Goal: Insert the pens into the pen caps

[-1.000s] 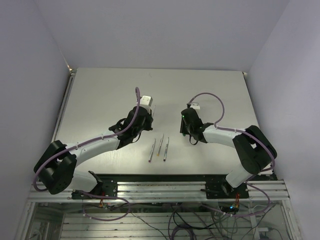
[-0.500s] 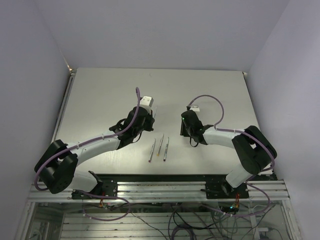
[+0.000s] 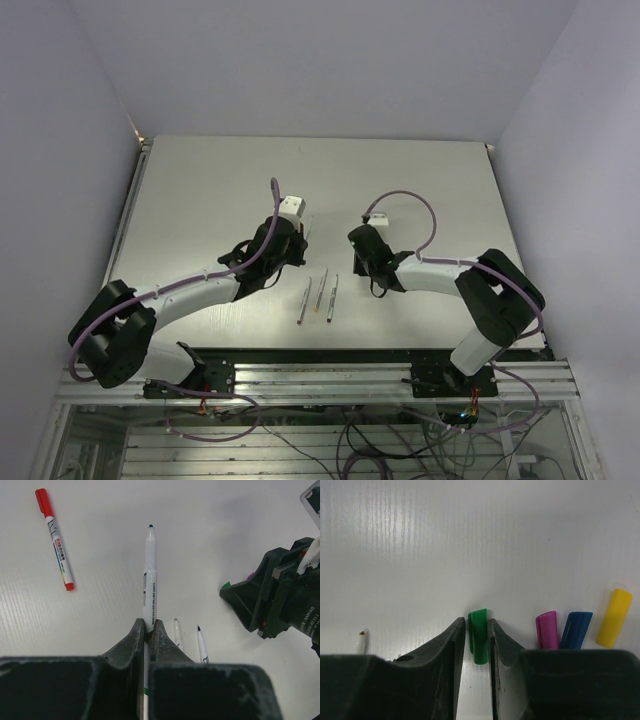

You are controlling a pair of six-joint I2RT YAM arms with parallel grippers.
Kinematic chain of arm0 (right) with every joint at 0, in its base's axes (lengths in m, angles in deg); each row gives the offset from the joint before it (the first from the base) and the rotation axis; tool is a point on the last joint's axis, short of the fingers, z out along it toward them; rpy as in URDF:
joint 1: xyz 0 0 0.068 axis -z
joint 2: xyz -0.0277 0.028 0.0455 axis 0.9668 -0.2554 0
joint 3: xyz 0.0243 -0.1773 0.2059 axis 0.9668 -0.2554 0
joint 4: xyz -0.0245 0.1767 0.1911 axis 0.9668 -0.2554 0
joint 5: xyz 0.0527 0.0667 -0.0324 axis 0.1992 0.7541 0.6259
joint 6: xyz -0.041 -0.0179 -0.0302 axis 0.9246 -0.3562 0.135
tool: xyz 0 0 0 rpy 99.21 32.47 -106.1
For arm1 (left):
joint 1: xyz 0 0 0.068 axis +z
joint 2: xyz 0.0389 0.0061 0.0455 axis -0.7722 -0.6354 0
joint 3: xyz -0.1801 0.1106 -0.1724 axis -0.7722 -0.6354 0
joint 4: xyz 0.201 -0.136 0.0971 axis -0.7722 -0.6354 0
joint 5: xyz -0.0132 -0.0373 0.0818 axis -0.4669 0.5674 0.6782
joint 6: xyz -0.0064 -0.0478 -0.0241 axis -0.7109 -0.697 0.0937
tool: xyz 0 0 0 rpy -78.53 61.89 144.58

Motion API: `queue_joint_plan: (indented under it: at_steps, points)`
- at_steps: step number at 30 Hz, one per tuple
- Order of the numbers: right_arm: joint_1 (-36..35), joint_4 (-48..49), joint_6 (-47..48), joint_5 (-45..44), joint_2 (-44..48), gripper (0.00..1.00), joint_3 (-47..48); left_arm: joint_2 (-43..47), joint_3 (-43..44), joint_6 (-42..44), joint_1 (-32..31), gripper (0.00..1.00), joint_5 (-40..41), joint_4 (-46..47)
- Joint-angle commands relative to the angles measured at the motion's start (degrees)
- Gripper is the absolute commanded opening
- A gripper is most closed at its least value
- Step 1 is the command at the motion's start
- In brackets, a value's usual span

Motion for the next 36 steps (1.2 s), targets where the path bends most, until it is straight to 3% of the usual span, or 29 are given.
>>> queue_joint_plan:
  at_steps: [1,8,12,17,22,30,36]
  points:
    - [-0.81,-8.35,-2.64,0.79,-3.51,0.25,-0.77,1.92,-0.99,-0.97,0.36,0.07,-1.64,2.17]
    - [-1.08,-11.22,-3.70,1.36,-6.22,0.29,0.41,2.43,-1.45,-1.32,0.34,0.07,-1.67,1.76]
    - [-1.48,-12.53,-4.32,1.16,-7.55,0.21,0.71,2.39,-1.54,-1.39,0.35,0.07,-1.58,1.55]
    - [-2.49,-16.65,-4.93,-0.32,-10.12,0.02,2.68,2.39,-1.81,-1.67,0.34,0.07,-1.63,1.57]
    - [-2.83,-18.18,-4.65,-2.18,-10.89,0.00,4.29,1.66,-1.36,-0.96,0.37,0.07,-1.87,1.66]
    - [-1.14,-13.38,-1.29,-6.29,-4.08,0.00,8.91,2.26,-1.69,-0.14,0.36,0.07,-3.42,3.19]
    - [1.78,-0.37,1.42,-3.25,5.54,0.00,6.06,3.63,-4.94,-1.24,0.41,0.07,-7.62,9.05]
